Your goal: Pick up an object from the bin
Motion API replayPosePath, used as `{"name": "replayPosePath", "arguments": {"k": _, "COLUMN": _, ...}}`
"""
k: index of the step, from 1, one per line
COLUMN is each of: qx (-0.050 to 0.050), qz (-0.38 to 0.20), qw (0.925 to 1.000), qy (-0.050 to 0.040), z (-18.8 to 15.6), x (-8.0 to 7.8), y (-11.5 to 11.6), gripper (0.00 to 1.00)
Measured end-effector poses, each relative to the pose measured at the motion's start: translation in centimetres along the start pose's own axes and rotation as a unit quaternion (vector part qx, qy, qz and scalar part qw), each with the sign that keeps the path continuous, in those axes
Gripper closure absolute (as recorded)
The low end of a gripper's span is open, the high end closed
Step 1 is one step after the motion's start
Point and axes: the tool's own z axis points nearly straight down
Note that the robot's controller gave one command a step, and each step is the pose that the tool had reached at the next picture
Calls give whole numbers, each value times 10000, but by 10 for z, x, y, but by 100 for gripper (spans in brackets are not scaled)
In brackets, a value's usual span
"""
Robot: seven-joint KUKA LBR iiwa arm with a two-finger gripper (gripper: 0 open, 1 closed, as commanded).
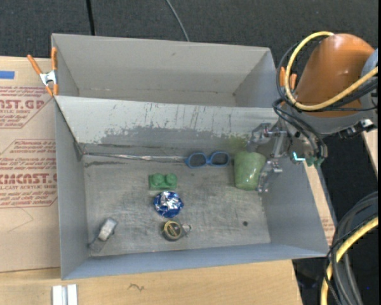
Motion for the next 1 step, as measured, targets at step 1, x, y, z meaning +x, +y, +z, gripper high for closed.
{"name": "replayPosePath", "arguments": {"k": 1, "qx": -21, "qz": -843, "qw": 9964, "qy": 29, "z": 115, "x": -19, "y": 88, "gripper": 0}}
